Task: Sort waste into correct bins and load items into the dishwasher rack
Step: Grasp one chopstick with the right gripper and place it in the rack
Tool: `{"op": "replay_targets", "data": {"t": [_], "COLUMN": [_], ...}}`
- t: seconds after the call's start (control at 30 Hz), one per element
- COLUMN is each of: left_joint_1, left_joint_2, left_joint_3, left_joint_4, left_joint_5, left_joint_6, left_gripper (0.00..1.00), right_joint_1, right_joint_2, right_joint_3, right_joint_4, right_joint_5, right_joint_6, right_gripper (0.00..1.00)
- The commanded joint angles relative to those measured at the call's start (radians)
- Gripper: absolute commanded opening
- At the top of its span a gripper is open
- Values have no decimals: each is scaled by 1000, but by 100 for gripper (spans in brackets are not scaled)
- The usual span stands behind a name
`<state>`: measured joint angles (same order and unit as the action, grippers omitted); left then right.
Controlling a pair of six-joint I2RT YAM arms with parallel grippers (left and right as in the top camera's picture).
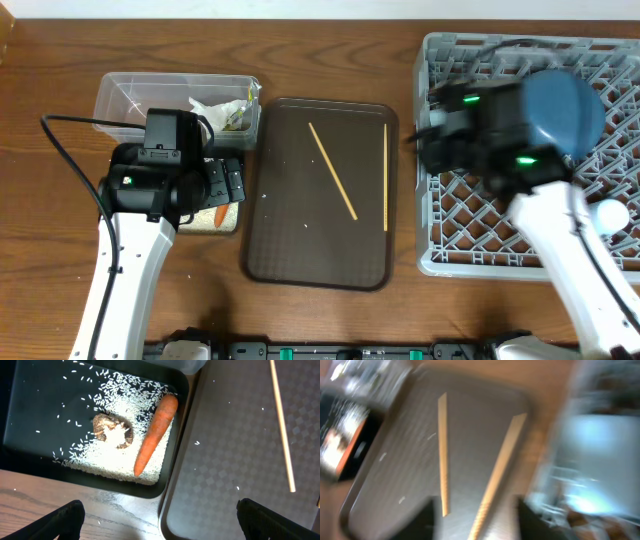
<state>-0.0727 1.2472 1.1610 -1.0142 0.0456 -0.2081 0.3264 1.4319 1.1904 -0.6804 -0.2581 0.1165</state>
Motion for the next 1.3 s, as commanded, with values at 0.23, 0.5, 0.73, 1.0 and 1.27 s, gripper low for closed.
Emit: {"op": "replay_targets", "data": {"t": [0.23, 0.5, 0.73, 1.0, 1.27], "left_joint_1": [4, 4, 4, 4, 4], "left_joint_2": [-6, -6, -6, -6, -6], "left_joint_3": [9, 9, 9, 9, 9], "left_joint_4": [-3, -3, -3, -3, -3], "left_joint_5": [-12, -12, -12, -12, -12], "left_joint_6": [10, 10, 10, 10, 10], "left_gripper": [98, 98, 98, 98, 98], "right_joint_1": [272, 314, 314, 314, 206], "right_joint_2": [348, 541, 568, 408, 84], "right_joint_3": [6, 6, 6, 7, 7], "right_joint_4": [201, 361, 309, 240, 146], "right_joint_5": [108, 250, 295, 295, 316], "right_joint_6": [-88, -155, -130, -110, -90], "right_gripper": [67, 33, 1, 1, 1]}}
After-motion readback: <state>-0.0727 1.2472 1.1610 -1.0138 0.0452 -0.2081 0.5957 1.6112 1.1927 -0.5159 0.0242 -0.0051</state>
